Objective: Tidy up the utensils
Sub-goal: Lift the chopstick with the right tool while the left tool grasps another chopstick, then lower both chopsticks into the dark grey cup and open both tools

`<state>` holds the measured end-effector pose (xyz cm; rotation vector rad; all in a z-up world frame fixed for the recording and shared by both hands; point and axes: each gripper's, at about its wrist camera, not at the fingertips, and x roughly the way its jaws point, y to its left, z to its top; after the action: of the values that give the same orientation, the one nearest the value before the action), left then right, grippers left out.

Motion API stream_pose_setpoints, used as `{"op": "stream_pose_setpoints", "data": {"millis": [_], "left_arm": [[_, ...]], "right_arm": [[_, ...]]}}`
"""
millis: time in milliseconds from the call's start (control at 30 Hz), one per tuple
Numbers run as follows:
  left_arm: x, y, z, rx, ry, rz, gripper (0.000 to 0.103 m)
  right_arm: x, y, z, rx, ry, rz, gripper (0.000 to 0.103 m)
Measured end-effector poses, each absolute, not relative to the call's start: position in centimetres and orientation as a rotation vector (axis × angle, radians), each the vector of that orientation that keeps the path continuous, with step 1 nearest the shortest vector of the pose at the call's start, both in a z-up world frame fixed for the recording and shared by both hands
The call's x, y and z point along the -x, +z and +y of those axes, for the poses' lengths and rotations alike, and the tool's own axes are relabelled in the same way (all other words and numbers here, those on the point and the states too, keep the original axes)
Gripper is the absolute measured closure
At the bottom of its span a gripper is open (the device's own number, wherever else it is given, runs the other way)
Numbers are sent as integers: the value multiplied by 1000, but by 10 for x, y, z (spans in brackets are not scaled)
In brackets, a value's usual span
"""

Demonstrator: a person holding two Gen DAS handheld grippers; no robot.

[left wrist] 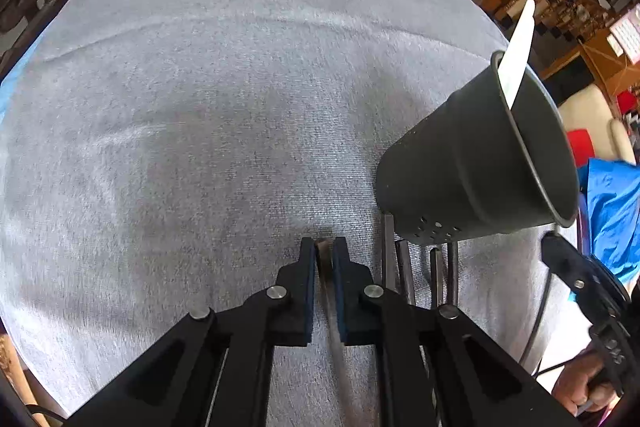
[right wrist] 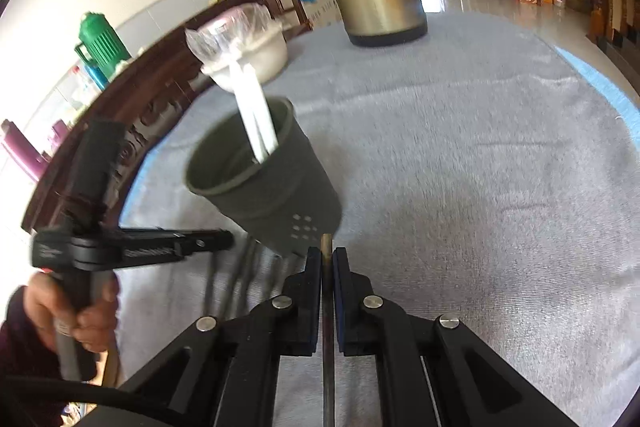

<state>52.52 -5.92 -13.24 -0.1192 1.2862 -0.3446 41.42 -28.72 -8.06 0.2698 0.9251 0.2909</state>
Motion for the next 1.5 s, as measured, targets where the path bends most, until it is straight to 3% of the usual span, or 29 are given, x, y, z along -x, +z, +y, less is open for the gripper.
{"op": "stream_pose_setpoints", "data": {"millis": [167,567,1033,1500], "left_arm": [[-513,-105,-44,137,-351,1202,96],[-458,37,-34,118,-416,827,98],[-436,140,-41,127,-448,576,98],[-465,153,-61,141,-369,438,98]], "right_arm": [[-393,-44,-294,-303,315,824,97],[-358,41,-289,-338,305,432,97],[-363,113,-291,-406,263,208,97],[-408,124,-297,-471,138,175,97]]}}
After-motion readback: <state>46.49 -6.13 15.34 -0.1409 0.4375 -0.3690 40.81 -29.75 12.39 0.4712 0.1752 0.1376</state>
